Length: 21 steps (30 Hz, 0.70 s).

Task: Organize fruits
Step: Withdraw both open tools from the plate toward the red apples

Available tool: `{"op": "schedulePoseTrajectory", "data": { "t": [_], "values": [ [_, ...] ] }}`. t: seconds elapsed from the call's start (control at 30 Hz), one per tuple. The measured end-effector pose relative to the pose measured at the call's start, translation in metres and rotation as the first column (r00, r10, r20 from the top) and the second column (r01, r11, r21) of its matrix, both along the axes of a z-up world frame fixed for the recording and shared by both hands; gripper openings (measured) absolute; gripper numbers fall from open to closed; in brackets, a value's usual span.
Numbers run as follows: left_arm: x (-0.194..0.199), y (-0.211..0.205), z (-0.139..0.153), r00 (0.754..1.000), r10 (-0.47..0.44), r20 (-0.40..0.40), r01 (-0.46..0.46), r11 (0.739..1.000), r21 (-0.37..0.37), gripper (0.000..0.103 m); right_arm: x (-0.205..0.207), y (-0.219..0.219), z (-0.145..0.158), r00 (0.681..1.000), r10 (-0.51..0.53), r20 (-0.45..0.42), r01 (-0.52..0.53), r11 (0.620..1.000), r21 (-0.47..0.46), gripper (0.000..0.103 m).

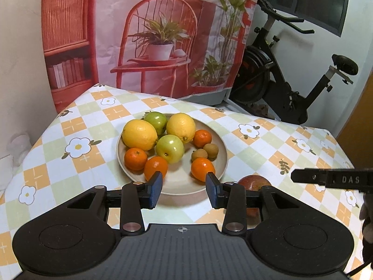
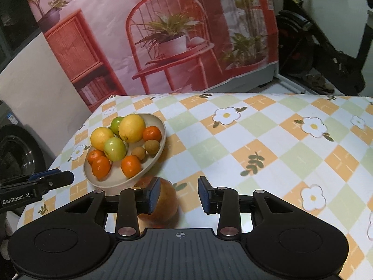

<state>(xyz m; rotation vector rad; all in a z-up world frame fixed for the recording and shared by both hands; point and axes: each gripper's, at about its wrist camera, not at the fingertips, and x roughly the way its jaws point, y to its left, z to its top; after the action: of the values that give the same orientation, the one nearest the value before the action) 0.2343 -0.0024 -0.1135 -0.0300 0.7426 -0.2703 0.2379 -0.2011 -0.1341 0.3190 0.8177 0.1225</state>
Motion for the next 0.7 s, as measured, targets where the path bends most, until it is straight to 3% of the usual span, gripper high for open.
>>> {"op": "schedulePoseTrajectory", "data": {
  "t": [0.27, 0.5, 0.7],
  "values": [
    [-0.012, -0.002, -0.003, 1.0, 0.007, 0.015, -0.007, 1.0, 0.027, 0.049, -0.026, 0.012, -0.009, 1.0, 0.015, -0.018, -0.015, 1.0, 0.006, 0.039],
    [-0.017, -0.004, -0.008, 1.0, -0.011, 0.015, 0.011, 1.0, 0.028, 0.049, -0.034, 0.023, -0.016, 0.998, 0.053, -0.038, -0.054, 0.998, -0.041, 0.052],
    [-0.02, -0.003, -0.012, 1.0, -0.011, 0.011, 0.01, 1.0, 0.018, 0.049, -0.037, 0.037, -0.024, 0.992, 0.112, -0.065, -0.117, 0.991, -0.068, 0.053]
  ]
}}
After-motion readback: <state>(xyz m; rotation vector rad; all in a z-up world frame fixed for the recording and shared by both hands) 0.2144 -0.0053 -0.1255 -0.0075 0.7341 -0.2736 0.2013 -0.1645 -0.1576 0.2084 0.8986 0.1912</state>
